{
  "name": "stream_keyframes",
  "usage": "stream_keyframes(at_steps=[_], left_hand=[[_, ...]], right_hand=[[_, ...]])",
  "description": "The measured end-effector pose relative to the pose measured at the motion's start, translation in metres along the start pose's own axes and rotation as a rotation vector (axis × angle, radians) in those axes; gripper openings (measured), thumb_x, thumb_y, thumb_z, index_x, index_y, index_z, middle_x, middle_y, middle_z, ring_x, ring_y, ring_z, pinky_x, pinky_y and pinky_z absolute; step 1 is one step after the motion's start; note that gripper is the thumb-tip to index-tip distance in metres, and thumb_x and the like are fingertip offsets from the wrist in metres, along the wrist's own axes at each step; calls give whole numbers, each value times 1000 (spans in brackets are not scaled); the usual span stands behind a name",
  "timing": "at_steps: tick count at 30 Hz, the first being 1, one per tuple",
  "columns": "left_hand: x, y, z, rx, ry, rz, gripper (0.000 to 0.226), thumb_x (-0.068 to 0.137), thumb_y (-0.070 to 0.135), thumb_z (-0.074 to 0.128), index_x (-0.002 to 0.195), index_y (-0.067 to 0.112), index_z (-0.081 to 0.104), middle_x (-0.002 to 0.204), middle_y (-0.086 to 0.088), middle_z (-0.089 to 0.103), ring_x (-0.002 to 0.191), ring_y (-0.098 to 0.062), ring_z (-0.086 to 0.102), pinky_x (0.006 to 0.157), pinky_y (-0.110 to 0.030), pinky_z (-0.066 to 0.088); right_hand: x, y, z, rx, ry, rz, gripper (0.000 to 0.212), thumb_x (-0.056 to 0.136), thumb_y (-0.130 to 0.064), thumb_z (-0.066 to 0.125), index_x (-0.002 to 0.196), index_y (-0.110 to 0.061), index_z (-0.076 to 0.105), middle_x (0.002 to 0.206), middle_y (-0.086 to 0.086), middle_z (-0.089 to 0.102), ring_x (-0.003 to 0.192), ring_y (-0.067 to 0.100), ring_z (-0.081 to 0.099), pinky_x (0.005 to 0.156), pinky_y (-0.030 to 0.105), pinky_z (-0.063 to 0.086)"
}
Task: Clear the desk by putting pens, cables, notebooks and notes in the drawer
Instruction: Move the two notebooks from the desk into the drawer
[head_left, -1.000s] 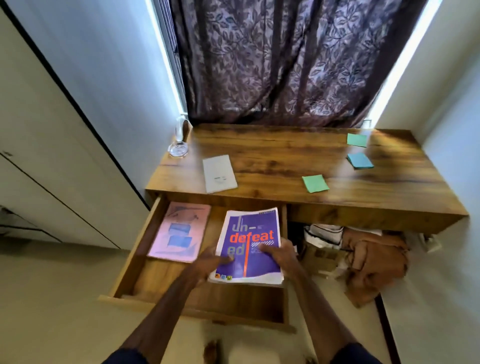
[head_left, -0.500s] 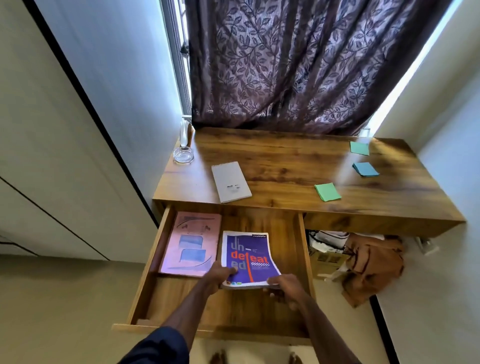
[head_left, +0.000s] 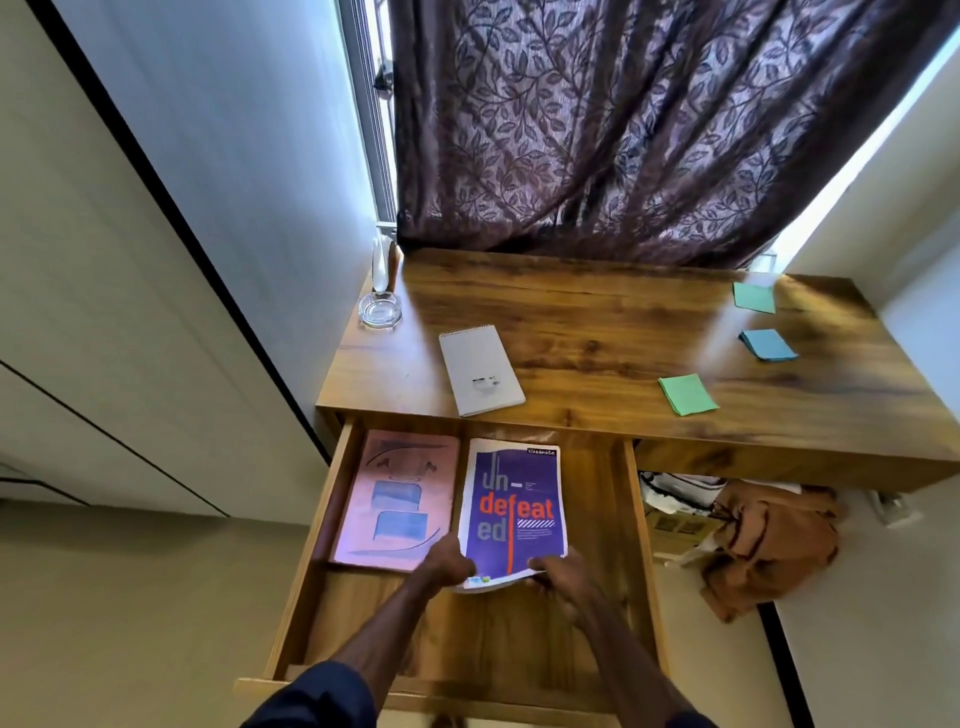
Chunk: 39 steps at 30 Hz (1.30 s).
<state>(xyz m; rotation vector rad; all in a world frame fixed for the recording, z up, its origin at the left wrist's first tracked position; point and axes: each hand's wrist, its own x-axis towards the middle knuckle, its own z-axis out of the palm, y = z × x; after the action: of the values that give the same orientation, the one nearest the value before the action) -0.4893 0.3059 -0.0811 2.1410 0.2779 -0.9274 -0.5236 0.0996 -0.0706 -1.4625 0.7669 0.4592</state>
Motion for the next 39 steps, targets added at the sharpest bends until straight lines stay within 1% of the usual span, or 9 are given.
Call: stream_keyframes(at_steps=[4, 7, 9, 15, 21, 25, 30, 34, 39], left_hand=[[1, -3, 1, 29, -4, -31, 41, 84, 14, 73, 124, 7, 62, 125, -8, 68, 105, -20, 66, 79, -28, 57], [4, -7, 4, 40, -22, -54, 43, 89, 20, 73, 126, 10, 54, 129, -6, 62, 106, -14, 60, 76, -23, 52], [7, -9, 7, 68, -36, -37, 46, 91, 24, 72, 130, 13, 50, 134, -6, 59, 112, -14, 58, 80, -23, 51], [12, -13, 9, 263, -35, 48, 51, 96, 26, 65, 141, 11, 45, 145, -8, 51, 131, -22, 52, 98, -27, 48], [16, -22, 10, 336, -11, 69, 48, 95, 21, 65, 138, 10, 48, 143, -8, 53, 129, -21, 52, 102, -28, 48], [17, -23, 11, 362, 23, 89, 46, 94, 19, 67, 135, 9, 50, 141, -9, 54, 129, -22, 52, 101, -28, 47], [10, -16, 13, 416, 76, 103, 42, 91, 25, 68, 127, 8, 56, 131, -14, 57, 123, -26, 52, 101, -34, 51], [8, -18, 16, 401, 52, 82, 44, 91, 27, 67, 130, 11, 55, 133, -13, 56, 124, -26, 53, 101, -33, 51], [6, -24, 18, 403, 40, 72, 42, 94, 25, 67, 131, 9, 55, 133, -11, 57, 123, -24, 55, 97, -29, 49]], right_hand=[[18, 6, 8, -68, -12, 36, 26, 90, 7, 64, 116, 4, 60, 91, 16, 70, 63, 22, 69, 44, 29, 54], [25, 17, 6, -72, 44, 59, 20, 97, 1, 57, 117, 1, 59, 105, 19, 69, 78, 30, 69, 48, 33, 57], [27, 28, 0, -148, 75, 20, 16, 99, -2, 54, 112, 1, 62, 98, 21, 70, 69, 31, 67, 50, 32, 54], [47, 64, -18, -320, 63, -173, 37, 79, -16, 79, 110, 2, 70, 102, 17, 75, 93, 36, 73, 81, 44, 62], [39, 55, -11, -332, 29, -212, 26, 87, 3, 71, 112, -6, 69, 101, 19, 75, 81, 40, 74, 73, 58, 61], [26, 45, -9, -331, 14, -175, 24, 90, -1, 70, 105, -18, 67, 99, 16, 75, 80, 44, 73, 69, 53, 61], [28, 40, -14, -394, -66, -86, 30, 92, -17, 72, 120, -9, 64, 108, 12, 74, 84, 37, 74, 66, 39, 60], [36, 51, -19, -520, -168, -65, 33, 95, -29, 67, 126, -18, 62, 122, 5, 69, 106, 24, 69, 92, 42, 58], [33, 54, -25, -469, -169, -52, 39, 90, -33, 72, 126, -23, 61, 122, -1, 69, 105, 19, 69, 94, 41, 58]])
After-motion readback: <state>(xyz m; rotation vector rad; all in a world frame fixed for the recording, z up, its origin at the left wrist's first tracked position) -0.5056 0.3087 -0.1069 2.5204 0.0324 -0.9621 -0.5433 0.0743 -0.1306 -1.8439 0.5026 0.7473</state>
